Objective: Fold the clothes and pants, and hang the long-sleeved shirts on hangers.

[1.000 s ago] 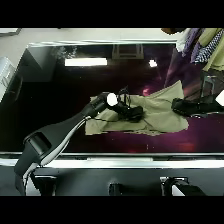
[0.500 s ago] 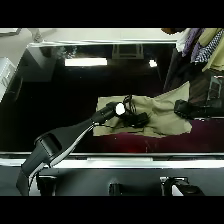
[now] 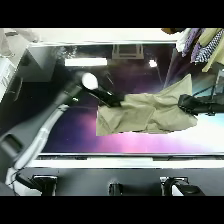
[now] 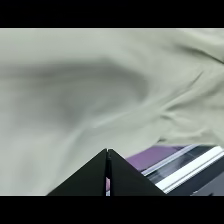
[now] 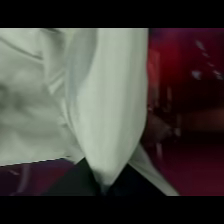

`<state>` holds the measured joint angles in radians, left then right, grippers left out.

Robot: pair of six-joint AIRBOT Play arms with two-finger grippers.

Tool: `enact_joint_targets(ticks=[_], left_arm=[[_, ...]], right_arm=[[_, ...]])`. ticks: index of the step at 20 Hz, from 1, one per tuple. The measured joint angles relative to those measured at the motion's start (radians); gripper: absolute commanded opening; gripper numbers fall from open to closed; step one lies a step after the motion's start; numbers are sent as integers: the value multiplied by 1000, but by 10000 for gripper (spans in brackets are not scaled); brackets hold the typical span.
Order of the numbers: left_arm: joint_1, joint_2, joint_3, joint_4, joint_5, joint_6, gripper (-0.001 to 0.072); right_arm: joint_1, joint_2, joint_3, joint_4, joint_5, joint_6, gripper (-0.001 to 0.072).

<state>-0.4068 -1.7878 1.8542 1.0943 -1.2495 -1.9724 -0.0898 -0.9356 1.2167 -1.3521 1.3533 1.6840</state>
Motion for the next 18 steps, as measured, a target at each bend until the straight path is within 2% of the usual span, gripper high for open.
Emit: enact_joint_targets(ticks=[2,5,10,14,18], left_arm=[[77,109,0,52,-87,17,30],[181,264,0,94,-193,33,30],[277,420,1,128,-261,49,31],[293,440,-18,134,-253,52,30],[260,394,-115,102,-134,58,30]], right_arm=[[51,-19,10,10,2,0,28],[189,-65,29,-60,1,61,28],[460,-219,159,-129,-30,167,28],[575,-330,275,-172,-25,246,28],[607,-354,364,-316,58,316,28]])
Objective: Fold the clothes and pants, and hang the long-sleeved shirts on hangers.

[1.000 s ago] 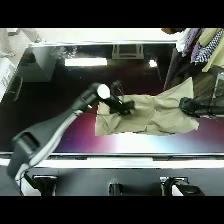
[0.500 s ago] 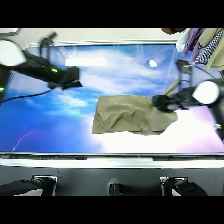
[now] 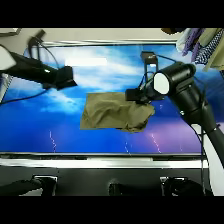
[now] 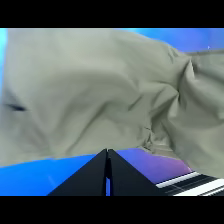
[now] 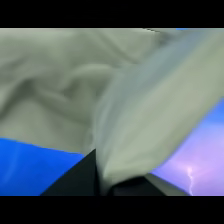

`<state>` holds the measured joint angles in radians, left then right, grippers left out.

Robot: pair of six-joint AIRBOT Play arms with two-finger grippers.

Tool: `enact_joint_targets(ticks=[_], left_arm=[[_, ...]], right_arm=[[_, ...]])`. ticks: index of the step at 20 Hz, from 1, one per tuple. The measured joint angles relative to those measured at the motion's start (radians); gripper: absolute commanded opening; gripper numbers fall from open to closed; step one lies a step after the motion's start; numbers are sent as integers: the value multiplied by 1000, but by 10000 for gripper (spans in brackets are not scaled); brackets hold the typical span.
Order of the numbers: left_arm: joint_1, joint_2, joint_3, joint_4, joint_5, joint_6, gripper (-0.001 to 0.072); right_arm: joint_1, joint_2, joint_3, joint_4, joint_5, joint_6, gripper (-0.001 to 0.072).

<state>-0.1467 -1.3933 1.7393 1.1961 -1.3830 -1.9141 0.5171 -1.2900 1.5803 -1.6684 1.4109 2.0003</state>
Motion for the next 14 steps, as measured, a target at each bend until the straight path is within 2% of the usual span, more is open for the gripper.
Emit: enact_joint_targets(ticks=[4,7,11,14], left_arm=[[-102,-116,-93,-119,179,27,30],[-210,-237,-121,-222,325,34,29],[-330,-386,-130,-378,505,37,29],[-393,-478,-113,-470,594,37,29]], right_arm=[[1,34,48,-132,111,-4,28],[-37,80,59,-165,152,-22,28],[-135,136,63,-111,181,-80,28],[-213,157,64,-72,202,-140,28]])
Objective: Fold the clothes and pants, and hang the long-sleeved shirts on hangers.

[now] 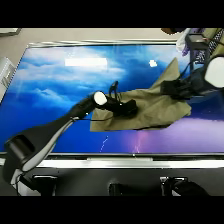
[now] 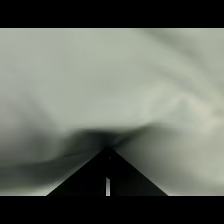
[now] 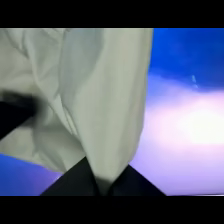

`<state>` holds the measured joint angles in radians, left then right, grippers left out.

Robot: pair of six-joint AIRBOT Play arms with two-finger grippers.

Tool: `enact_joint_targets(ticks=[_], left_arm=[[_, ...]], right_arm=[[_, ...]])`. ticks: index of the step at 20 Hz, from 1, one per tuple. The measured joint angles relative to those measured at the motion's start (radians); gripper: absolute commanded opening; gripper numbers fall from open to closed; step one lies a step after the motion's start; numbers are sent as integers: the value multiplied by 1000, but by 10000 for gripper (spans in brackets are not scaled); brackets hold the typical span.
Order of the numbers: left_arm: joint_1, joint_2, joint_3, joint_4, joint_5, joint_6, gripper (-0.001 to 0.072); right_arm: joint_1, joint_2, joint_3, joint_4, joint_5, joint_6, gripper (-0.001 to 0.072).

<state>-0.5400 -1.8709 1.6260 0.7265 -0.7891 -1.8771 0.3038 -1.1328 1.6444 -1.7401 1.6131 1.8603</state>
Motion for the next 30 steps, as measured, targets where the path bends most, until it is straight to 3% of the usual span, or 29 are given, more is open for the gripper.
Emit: enact_joint_targets(ticks=[7,12,16,25,30], left_arm=[[-106,-134,92,-95,135,-13,29],[-120,-182,148,-106,115,-34,28],[-41,-126,158,-54,-40,-2,28],[319,302,162,315,-544,34,31],[470,486,163,364,-659,50,32]], right_arm=[[-91,16,0,105,53,-100,28],[-100,16,0,111,66,-135,28],[-101,8,0,79,35,-148,27],[-24,-84,0,355,-70,-29,27],[128,-201,0,386,-126,21,27]])
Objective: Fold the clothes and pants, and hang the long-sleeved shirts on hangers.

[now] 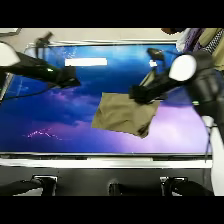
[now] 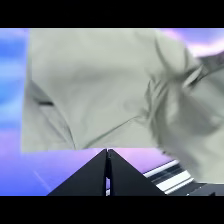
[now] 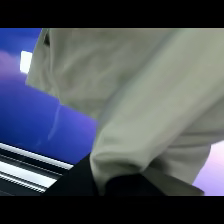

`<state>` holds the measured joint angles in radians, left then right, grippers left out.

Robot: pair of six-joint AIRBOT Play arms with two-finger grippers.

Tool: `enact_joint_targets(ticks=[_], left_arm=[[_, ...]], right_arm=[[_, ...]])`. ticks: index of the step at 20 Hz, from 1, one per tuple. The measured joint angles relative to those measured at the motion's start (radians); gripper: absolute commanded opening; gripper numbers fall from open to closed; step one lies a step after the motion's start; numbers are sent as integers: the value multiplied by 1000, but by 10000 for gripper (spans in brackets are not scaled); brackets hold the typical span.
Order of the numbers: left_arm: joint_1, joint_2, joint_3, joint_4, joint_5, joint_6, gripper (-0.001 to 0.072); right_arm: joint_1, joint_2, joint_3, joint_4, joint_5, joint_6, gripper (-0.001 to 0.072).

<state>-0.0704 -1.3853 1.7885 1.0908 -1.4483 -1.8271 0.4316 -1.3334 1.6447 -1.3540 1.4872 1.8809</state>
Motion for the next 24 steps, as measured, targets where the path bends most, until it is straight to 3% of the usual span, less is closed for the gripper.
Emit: enact_joint_targets(ticks=[11,12,15,16,21,22,24], left_arm=[[60,85,-1,-1,-42,3,32],[60,85,-1,-1,-42,3,32],[60,86,-2,-2,-43,3,32],[60,86,-2,-2,-43,3,32],[58,86,-2,-2,-43,3,32],[56,85,-2,-2,-43,3,32],[41,82,-6,-1,-35,13,32]], right_arm=[[116,-203,0,43,-347,50,36],[117,-219,0,50,-385,50,82],[119,-271,0,61,-485,70,508],[119,-290,0,61,-516,87,548],[114,-335,6,20,-673,287,571],[103,-333,13,7,-685,330,671],[61,-315,28,2,-658,378,697]])
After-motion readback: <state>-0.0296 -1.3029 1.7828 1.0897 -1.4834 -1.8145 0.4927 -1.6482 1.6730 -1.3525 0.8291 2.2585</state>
